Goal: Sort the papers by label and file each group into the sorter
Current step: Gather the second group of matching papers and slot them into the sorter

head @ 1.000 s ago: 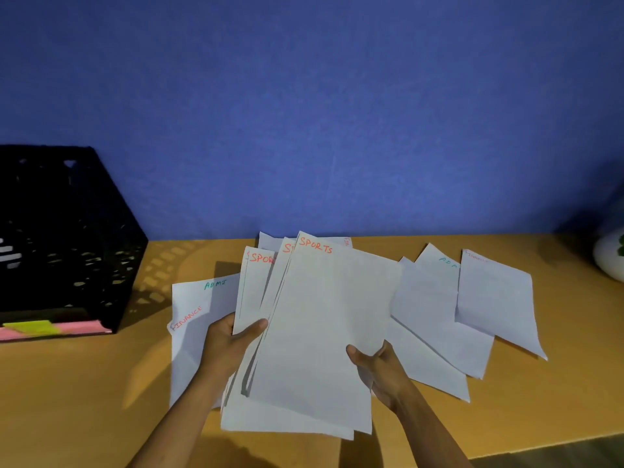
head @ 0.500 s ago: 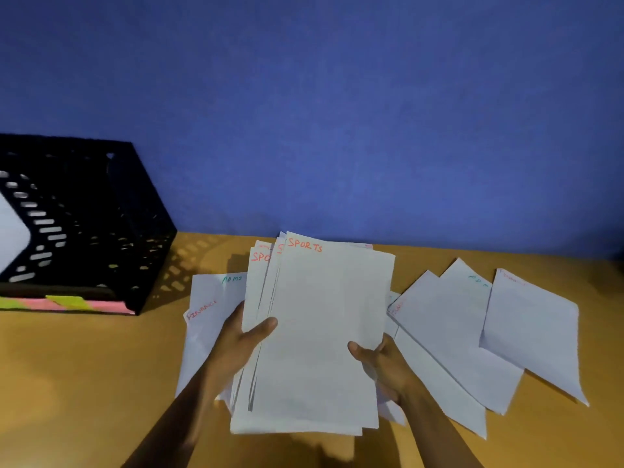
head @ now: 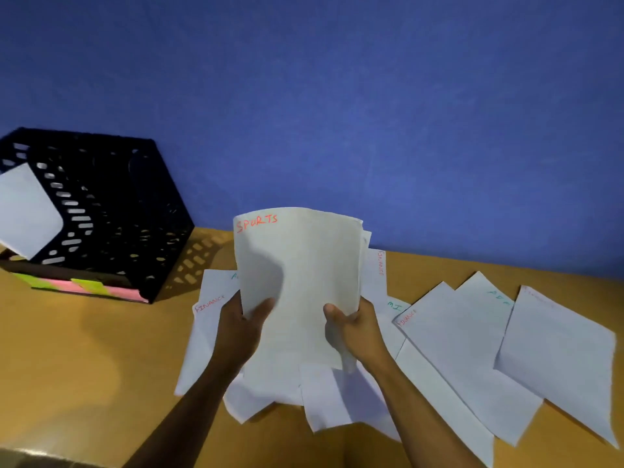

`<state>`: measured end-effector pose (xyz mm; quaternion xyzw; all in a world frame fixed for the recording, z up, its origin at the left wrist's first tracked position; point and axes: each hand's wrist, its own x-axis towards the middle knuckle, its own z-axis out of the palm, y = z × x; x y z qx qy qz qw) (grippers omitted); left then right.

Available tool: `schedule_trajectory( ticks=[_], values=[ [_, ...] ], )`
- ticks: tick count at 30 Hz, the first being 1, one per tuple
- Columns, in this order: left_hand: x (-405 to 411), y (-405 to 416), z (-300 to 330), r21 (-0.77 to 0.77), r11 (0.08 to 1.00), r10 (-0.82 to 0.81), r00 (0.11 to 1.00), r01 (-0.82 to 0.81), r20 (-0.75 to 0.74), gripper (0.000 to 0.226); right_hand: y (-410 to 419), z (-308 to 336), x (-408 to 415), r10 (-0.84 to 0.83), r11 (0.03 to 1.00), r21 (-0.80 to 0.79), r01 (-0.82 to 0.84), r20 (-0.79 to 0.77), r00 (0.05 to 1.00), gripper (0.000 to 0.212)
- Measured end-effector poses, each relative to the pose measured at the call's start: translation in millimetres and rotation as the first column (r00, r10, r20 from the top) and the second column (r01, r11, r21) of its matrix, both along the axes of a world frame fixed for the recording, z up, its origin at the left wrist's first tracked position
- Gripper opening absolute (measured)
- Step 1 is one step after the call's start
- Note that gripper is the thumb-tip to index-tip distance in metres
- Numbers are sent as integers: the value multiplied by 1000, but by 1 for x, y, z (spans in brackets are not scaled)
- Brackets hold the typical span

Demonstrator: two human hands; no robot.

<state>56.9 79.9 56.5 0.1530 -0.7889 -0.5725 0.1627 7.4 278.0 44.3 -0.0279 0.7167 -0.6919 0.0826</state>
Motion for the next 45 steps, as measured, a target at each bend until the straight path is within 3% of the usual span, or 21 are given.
schedule_trajectory(
  ticks=[3,6,9,16,20,24,27,30,33,35,36,40,45],
  values=[
    [-1,11,0,18,997,71,994,-70,-77,32,-9,2,2,-35,999,2,35,-88,996,20],
    [8,21,-18,77,995,62,996,-57,-60,47,-13,-12,11,-21,999,43,26,-117,993,25],
    [19,27,-46,125,989,78,997,-78,6,63,-13,-38,21,-4,998,57,5,-18,1000,26],
    [21,23,-67,269,961,51,997,-67,65,31,-15,-62,28,-60,995,83,51,110,992,9],
    [9,9,-46,234,969,75,996,-83,41,33,-31,-50,16,-48,999,27,45,90,995,11],
    [0,-16,-21,186,958,231,971,-218,-54,52,-58,-39,7,-12,1000,-22,14,86,996,11],
    [-8,-36,-6,248,900,384,921,-358,-62,51,-85,-26,3,1,1000,-10,0,44,999,8],
    [-13,-63,2,249,885,427,899,-393,-99,56,-117,-14,-1,-4,1000,-5,4,8,1000,7],
    [-9,-95,8,76,894,448,891,-443,-71,71,-157,-1,-5,-34,999,-2,34,-18,999,9],
    [-6,-121,10,-58,910,406,910,-411,-88,75,-187,8,-5,-54,998,-20,54,-25,998,13],
    [-5,-135,11,-53,931,354,930,-360,-103,74,-205,13,-3,-56,998,-30,55,-31,998,16],
    [-5,-178,24,163,981,114,993,-106,-39,74,-265,24,5,-28,998,-54,24,-77,997,17],
    [-5,-222,38,180,984,-1,997,16,-81,88,-334,40,14,34,999,9,-33,-206,978,36]
  ],
)
